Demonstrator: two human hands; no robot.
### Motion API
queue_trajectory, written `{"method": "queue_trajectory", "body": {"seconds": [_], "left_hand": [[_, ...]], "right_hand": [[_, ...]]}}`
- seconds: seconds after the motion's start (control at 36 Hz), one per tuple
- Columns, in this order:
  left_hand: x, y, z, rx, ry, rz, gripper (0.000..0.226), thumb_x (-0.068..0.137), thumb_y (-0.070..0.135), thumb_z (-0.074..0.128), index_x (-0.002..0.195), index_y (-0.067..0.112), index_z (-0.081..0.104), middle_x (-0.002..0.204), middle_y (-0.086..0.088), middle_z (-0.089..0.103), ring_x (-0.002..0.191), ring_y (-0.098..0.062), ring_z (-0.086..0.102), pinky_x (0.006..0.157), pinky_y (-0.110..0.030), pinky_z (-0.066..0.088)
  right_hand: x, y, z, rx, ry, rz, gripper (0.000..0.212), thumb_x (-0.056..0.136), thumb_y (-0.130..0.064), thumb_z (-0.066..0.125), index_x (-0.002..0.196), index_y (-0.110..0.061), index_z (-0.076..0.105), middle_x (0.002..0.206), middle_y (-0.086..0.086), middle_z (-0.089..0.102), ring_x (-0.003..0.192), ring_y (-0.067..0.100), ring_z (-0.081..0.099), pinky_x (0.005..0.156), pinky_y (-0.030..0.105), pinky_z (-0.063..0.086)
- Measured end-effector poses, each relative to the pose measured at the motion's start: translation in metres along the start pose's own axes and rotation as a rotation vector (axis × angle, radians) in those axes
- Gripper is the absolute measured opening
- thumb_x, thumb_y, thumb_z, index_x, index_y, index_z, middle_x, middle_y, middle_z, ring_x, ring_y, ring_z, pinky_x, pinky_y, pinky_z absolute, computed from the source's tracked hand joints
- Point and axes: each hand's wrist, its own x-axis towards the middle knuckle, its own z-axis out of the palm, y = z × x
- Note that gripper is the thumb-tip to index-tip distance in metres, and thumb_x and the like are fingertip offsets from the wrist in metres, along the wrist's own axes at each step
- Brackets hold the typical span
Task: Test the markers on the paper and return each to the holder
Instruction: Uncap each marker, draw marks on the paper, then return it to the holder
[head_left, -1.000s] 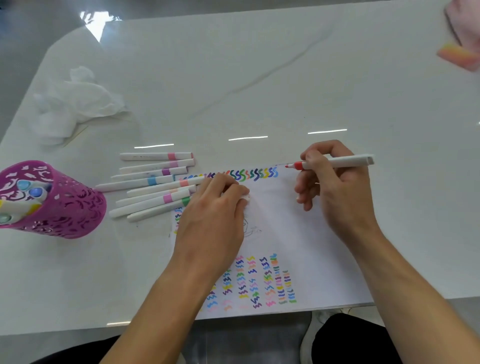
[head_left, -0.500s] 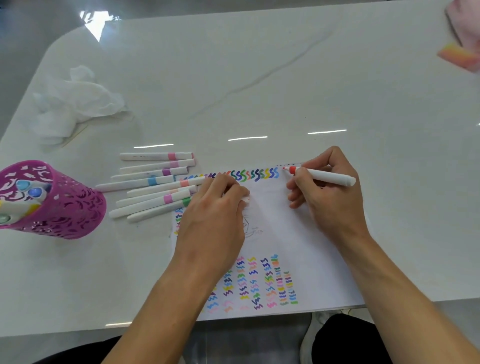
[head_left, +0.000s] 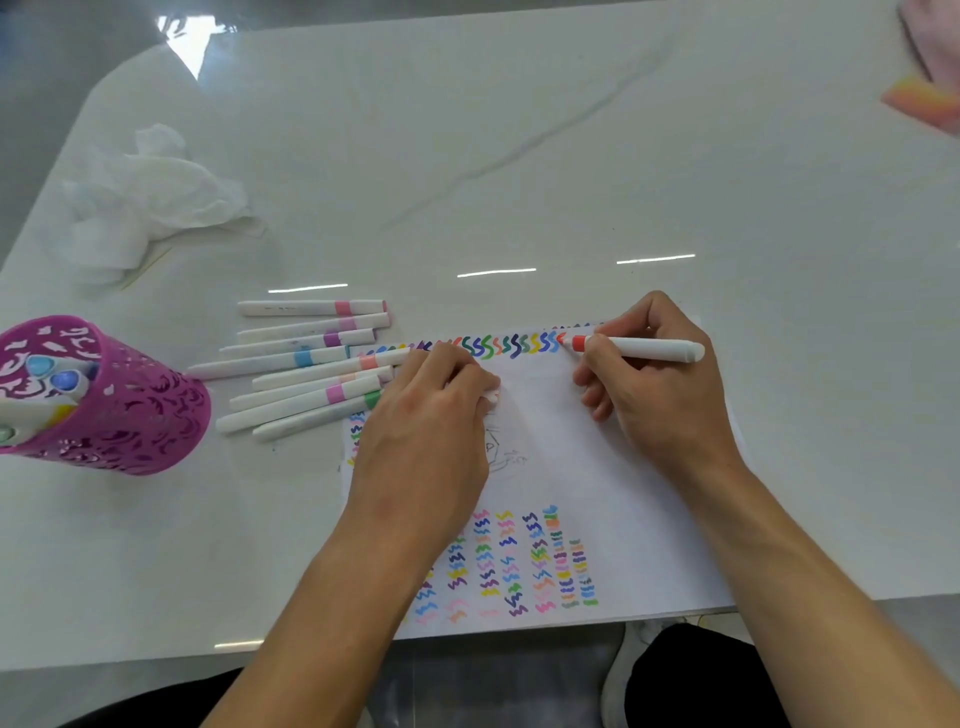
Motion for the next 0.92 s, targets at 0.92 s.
{"method": "queue_trajectory", "body": {"seconds": [0.92], "left_hand": [[-0.005, 0.005, -0.008, -0.065, 0.081, -0.04, 0.014, 0.096, 0.016, 0.064, 0.106, 0.018, 0.074, 0.11, 0.008, 0.07, 0.103, -0.015, 0.062, 0.085, -0.031, 0.051]], "right_hand": [[-0.013, -0.03, -0.009, 0.135, 0.09, -0.194, 0.005, 0.094, -0.01, 0.071, 0.096, -0.008, 0.067, 0.075, 0.002, 0.076, 0.059, 0.021, 0.068, 0.053, 0.026, 0.053]]}}
